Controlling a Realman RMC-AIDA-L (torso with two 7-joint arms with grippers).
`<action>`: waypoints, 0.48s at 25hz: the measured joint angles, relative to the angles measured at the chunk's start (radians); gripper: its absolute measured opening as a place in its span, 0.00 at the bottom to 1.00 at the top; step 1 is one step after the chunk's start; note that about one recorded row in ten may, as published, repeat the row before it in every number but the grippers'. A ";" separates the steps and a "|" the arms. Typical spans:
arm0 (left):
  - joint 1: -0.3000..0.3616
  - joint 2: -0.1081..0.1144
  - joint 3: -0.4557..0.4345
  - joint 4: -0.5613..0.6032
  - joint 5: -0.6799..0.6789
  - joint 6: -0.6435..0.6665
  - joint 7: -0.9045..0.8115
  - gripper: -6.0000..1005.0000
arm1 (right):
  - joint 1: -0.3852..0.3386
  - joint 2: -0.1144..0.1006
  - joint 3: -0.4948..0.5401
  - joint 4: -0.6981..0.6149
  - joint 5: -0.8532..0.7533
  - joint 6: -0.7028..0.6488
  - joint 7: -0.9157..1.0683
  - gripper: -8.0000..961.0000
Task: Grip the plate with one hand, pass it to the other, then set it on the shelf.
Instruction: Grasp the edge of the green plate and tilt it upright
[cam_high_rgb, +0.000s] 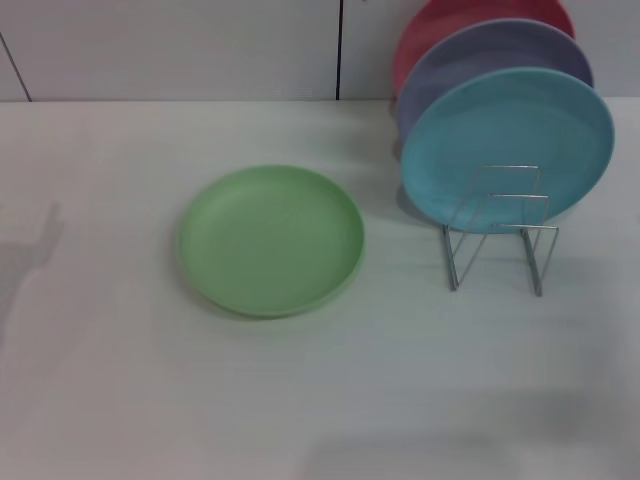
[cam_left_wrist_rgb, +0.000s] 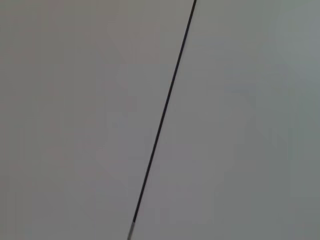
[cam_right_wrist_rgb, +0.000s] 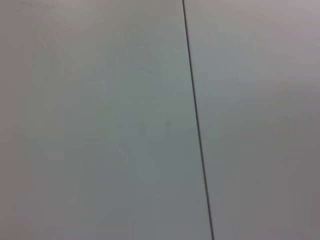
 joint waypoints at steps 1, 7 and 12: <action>0.000 0.000 0.000 0.000 0.000 0.000 0.000 0.84 | -0.005 0.000 -0.010 0.009 0.002 0.000 0.004 0.72; -0.009 0.004 0.023 -0.001 0.003 0.038 -0.002 0.84 | -0.029 0.003 -0.024 0.045 0.005 0.002 0.004 0.72; -0.014 0.008 0.088 0.061 0.003 0.066 -0.050 0.84 | -0.033 0.003 -0.024 0.053 0.006 0.011 0.001 0.72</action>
